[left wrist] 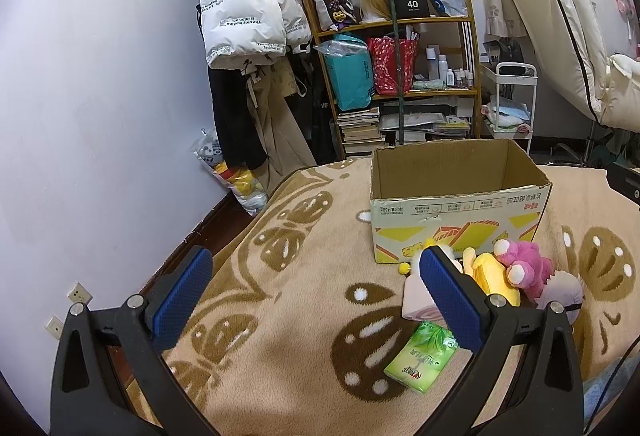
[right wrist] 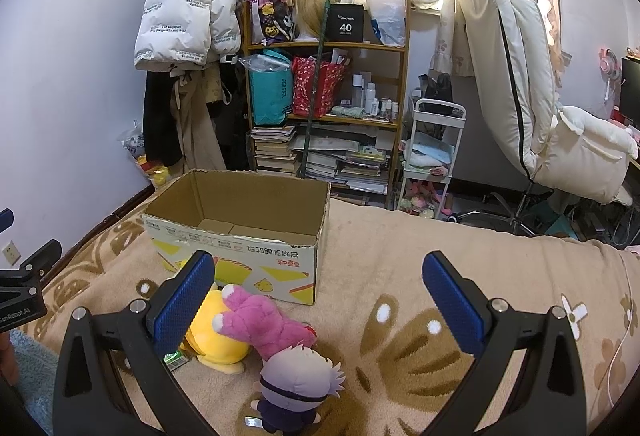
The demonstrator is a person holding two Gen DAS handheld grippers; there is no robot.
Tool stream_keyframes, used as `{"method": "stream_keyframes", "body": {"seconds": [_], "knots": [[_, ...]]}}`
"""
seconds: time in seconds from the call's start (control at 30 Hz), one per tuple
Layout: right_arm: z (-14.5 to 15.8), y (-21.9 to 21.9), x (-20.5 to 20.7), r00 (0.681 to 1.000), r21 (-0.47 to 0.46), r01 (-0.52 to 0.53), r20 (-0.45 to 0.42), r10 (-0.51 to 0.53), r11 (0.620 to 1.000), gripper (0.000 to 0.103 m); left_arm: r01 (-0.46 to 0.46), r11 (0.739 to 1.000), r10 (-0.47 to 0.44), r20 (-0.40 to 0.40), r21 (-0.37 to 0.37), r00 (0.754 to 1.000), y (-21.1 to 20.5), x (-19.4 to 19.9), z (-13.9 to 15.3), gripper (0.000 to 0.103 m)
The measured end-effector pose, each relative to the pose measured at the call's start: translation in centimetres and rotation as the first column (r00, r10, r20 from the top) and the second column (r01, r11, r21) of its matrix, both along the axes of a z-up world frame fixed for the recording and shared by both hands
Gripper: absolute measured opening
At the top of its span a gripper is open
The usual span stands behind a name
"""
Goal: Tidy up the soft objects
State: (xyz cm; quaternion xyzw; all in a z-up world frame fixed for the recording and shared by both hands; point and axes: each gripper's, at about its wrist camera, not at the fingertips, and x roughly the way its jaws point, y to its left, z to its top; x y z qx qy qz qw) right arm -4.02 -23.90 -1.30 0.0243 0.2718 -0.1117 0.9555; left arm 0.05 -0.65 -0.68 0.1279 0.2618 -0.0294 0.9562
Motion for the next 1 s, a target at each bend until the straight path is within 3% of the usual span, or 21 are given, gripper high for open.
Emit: {"method": "stream_keyframes", "body": {"seconds": [1.0], "knots": [[0.06, 0.00, 0.10, 1.000, 0.002, 0.003, -0.006, -0.003, 1.000, 0.103, -0.001, 1.000, 0.001, 0.002, 0.003, 1.000, -0.09, 0.01, -0.04, 0.102]]}}
